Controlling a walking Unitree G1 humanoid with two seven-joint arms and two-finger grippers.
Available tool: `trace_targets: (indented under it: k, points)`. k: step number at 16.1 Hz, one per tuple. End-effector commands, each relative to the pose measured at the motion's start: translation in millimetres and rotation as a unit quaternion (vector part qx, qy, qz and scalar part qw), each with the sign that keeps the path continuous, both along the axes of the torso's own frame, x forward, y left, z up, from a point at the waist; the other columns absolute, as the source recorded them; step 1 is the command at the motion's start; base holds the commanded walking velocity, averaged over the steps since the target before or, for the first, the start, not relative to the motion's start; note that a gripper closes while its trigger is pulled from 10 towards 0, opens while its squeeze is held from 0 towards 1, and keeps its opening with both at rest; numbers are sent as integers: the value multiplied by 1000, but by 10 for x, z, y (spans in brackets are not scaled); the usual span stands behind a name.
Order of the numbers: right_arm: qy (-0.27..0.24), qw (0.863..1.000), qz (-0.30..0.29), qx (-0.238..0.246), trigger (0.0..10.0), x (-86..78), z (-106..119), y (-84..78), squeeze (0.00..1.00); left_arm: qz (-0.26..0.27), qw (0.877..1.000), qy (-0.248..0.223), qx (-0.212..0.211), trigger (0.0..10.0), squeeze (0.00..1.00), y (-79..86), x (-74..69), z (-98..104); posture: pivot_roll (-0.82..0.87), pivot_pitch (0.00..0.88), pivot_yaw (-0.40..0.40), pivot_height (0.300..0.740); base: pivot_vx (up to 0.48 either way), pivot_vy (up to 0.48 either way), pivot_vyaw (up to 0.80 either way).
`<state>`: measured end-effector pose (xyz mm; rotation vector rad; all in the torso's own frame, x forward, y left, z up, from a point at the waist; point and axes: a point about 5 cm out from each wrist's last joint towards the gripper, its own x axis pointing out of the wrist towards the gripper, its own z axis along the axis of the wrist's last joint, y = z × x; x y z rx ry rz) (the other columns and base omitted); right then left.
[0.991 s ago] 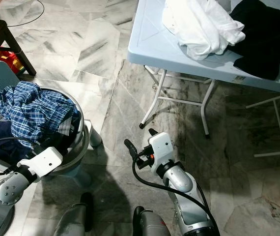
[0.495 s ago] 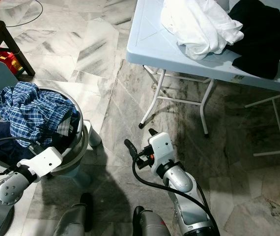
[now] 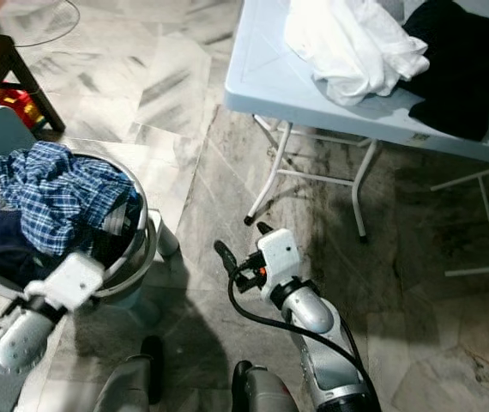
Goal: Hang hanger
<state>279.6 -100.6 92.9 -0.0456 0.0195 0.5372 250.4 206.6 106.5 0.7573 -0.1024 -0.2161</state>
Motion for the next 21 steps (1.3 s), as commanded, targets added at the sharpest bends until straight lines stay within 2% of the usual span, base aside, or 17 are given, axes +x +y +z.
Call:
trace_targets:
  k: [1, 4, 8, 11, 12, 15, 16, 17, 20, 21]
  points:
    - [10, 1000, -8, -5, 10000, -10, -58, -22, 0, -6, 1000, 8, -8, 10000, 1000, -41, -32, -54, 78, 273, -96, 740, 0, 0, 0]
    - [4, 1000, -15, 3, 10000, 43, -29, -4, 0, 2, 1000, -6, -8, 10000, 1000, -63, -40, -7, 93, 255, -79, 740, 0, 0, 0]
    - [11, 1000, -18, 9, 10000, 17, -86, 42, 0, 17, 1000, 24, 6, 10000, 1000, 51, -282, -87, 123, 266, -56, 740, 0, 0, 0]
    - [14, 1000, -16, 12, 10000, 4, -111, 79, 0, 15, 998, 60, 33, 10000, 1000, 95, -355, -150, 136, 277, -50, 740, 0, 0, 0]
    - [15, 1000, -14, 15, 10000, 2, -118, 92, 0, 23, 994, 92, 51, 10000, 1000, 154, -406, -246, 138, 278, -49, 740, 0, 0, 0]
    - [16, 1000, -13, 15, 10000, 3, -126, 91, 0, 6, 987, 136, 80, 10000, 1000, 217, -393, -384, 138, 281, -50, 740, 0, 0, 0]
    - [16, 1000, -13, 14, 10000, 7, -124, 85, 0, 0, 986, 144, 87, 10000, 427, 208, -357, -421, 133, 283, -50, 740, 0, 0, 0]
    - [15, 1000, -14, 13, 10000, 11, -119, 79, 0, -5, 983, 154, 99, 10000, 0, 208, -304, -456, 126, 283, -54, 740, 0, 0, 0]
    - [13, 1000, -18, 12, 10000, 18, -113, 59, 0, -27, 976, 160, 144, 10000, 0, 230, -189, -512, 113, 285, -52, 740, 0, 0, 0]
    - [13, 1000, -20, 11, 10000, 14, -115, 50, 0, -38, 971, 160, 173, 10000, 0, 251, -141, -543, 104, 285, -50, 740, 0, 0, 0]
